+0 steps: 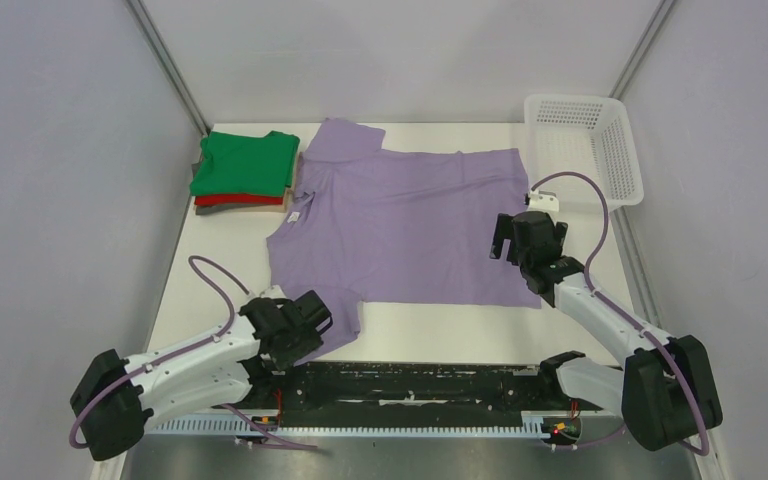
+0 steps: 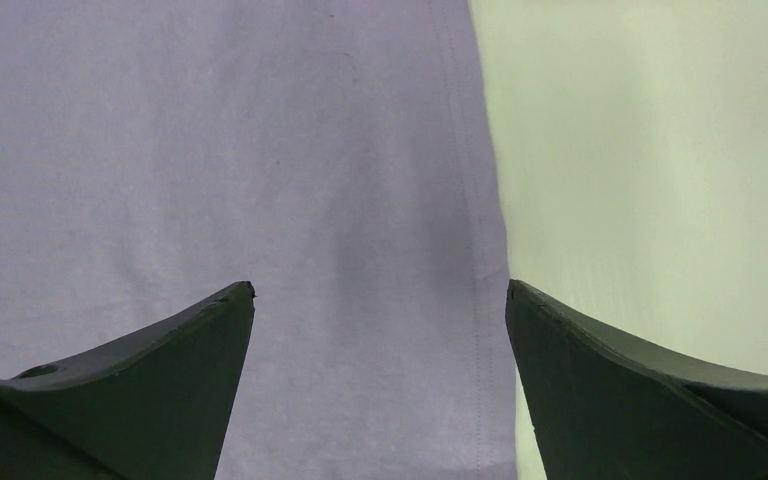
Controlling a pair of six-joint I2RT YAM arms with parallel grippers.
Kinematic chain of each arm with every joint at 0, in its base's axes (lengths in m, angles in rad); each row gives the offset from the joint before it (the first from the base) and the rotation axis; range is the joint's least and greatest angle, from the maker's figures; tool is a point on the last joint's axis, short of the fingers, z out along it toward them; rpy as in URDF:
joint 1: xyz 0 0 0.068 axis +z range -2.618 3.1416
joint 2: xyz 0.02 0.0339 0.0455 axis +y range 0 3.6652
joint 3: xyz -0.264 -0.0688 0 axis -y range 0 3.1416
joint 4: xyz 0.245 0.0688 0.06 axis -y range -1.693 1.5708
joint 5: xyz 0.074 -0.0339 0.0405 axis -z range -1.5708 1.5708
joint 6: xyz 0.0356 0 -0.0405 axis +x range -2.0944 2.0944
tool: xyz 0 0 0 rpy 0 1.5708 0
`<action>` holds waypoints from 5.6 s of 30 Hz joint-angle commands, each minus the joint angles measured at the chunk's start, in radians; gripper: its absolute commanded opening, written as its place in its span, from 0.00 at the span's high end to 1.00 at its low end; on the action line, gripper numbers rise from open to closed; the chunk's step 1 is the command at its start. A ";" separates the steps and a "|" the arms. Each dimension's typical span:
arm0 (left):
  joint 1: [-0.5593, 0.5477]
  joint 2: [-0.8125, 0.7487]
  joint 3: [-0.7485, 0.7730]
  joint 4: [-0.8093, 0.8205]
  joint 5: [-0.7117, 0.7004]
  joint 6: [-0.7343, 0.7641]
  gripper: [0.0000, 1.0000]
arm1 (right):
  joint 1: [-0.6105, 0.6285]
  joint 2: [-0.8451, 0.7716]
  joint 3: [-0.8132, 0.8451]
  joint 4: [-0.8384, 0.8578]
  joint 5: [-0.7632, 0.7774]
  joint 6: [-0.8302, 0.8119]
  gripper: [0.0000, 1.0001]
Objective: Fold and stack the t-shirts
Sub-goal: Grab the side of the flattened tshirt closest away from the robot with both arms, then fold the flattened tshirt in 1/3 of the way
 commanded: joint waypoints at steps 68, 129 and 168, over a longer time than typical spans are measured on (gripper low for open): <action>-0.006 -0.053 0.086 0.046 -0.050 0.125 0.98 | -0.147 -0.344 -0.274 -0.318 -0.085 0.187 0.94; 0.442 0.330 0.550 0.462 0.098 0.664 0.98 | -0.156 -0.050 0.142 -0.173 -0.064 0.049 1.00; 0.604 0.823 0.950 0.580 0.155 0.980 0.97 | -0.209 0.141 0.185 -0.017 0.004 0.072 0.98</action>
